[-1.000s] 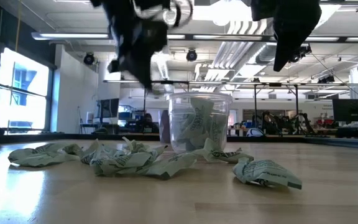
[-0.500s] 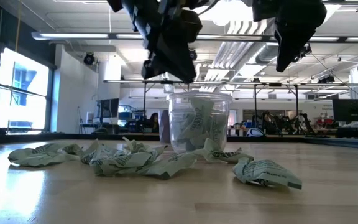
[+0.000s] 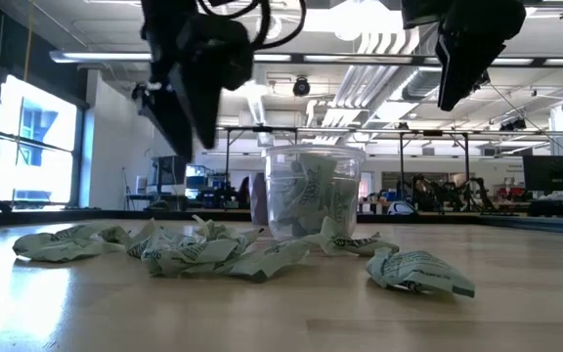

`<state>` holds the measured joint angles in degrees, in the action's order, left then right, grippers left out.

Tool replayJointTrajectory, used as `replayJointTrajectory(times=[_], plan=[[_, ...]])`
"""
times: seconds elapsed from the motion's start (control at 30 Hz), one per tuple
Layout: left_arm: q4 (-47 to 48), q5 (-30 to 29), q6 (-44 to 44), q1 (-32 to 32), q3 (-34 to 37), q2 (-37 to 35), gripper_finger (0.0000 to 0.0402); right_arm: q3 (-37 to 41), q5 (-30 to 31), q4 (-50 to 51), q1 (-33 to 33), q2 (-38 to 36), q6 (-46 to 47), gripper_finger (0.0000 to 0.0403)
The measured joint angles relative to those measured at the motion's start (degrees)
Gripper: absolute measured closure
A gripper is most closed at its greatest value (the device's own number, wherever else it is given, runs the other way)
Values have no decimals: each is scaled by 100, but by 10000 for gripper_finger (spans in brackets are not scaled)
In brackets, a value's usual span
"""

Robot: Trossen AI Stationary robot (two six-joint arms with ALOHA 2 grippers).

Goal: Pick and place Stevia / Truvia into bins
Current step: Put the stevia packet into the transparent container

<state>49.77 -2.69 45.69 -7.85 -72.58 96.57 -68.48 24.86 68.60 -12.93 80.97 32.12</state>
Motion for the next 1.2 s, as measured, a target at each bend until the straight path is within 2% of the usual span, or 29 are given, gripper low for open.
replayJointTrajectory(times=[0.07,0.13,0.43,0.63,0.77,1.03,1.2], plan=[[-836,-110,-108,-147,319,0,96,-1,25,8,0,0,0,96],[-1361,-481,-186,-332,589,2,101,-1,14,32,0,0,0,96],[-2168,-1281,-192,-430,1458,7,128,-1,35,122,0,0,-2,96],[-3112,-1415,-330,-416,1880,7,137,-1,40,122,0,0,5,96],[-3229,-1512,-340,-419,2090,12,138,-1,85,125,0,0,93,96],[-3363,-1826,-365,-426,2160,466,141,-1,199,138,22,0,142,96],[-3641,-2156,-430,-427,2158,573,186,-1,202,171,28,2,245,96]])
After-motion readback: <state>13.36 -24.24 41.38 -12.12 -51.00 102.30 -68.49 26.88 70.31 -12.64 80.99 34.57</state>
